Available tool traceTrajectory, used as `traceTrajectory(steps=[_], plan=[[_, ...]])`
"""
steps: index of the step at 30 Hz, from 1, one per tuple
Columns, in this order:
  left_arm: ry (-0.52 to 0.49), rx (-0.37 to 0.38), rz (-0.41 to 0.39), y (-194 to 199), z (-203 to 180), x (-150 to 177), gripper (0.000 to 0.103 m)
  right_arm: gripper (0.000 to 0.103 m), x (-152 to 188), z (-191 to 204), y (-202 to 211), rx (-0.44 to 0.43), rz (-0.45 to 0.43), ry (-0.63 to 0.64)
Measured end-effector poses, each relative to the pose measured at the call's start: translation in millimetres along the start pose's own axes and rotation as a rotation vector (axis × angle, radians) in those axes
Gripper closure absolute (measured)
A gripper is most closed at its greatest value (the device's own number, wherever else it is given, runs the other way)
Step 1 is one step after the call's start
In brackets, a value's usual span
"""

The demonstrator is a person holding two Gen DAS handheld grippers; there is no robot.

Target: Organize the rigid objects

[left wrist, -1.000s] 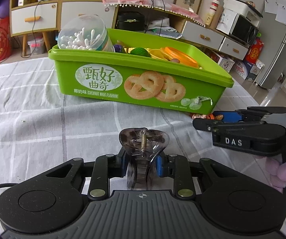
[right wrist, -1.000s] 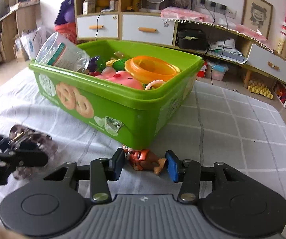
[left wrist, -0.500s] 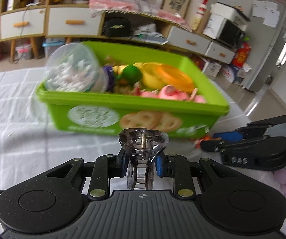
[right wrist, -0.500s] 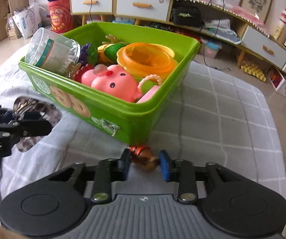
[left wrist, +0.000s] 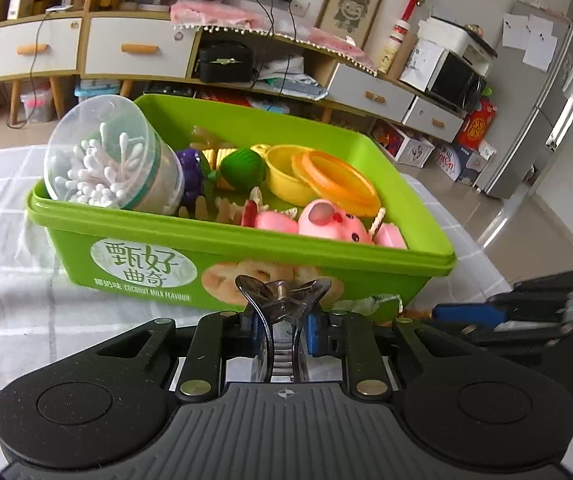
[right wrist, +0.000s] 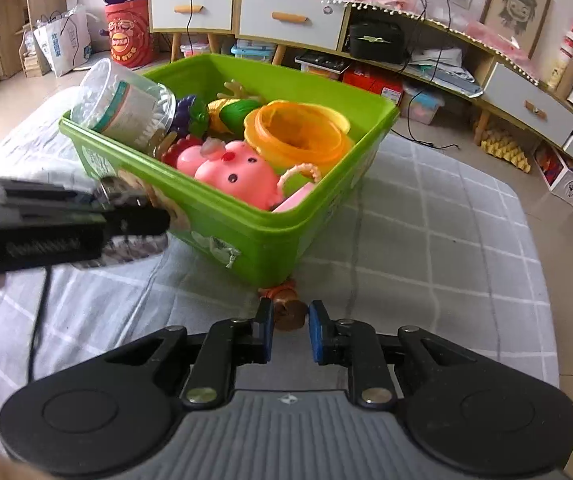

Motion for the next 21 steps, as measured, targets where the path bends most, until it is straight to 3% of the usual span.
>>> traceTrajectory(steps=[3, 12, 15, 16, 18, 20, 21], plan=[[0.012, 0.006, -0.009, -1.0, -0.8, -1.4, 0.079, 0.089, 0.0, -2.8, 10.3, -0.002, 0.016, 0.004], [0.029, 0.001, 0.024, 2.4, -0.7, 8.8, 0.079, 0.089, 13.9, -19.0, 30.5, -0.058, 0.062, -0.059], [0.028, -0.001, 0.038, 3.6, 0.4, 13.4, 0.079, 0.088, 16.2, -27.4, 29.1, -0.061, 0.035, -0.103], [0.024, 0.001, 0.038, 4.0, 0.2, 14.4, 0.079, 0.086, 15.0, -32.4, 27.0, -0.065, 0.024, -0.136], [0.021, 0.013, 0.033, 4.4, -1.2, 13.5, 0.079, 0.064, 12.1, -37.3, 20.8, -0.075, 0.017, -0.18], [0.015, 0.03, 0.022, 4.8, -5.1, 11.6, 0.079, 0.051, 10.1, -35.4, 14.5, -0.081, -0.01, -0.176], [0.011, 0.034, 0.021, 3.8, -7.3, 10.5, 0.079, 0.05, 9.5, -33.4, 10.6, -0.084, -0.018, -0.162]])
Point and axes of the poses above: each gripper's, at about its wrist camera, not at the fingertips, and y roughly against the way its jaws point, z to its left, x to its underside, the point moved 3 cm from there along -y, roughly the way its jaws point, and after that the axes turned 9 degrees about -y, right-handed, at the moved point
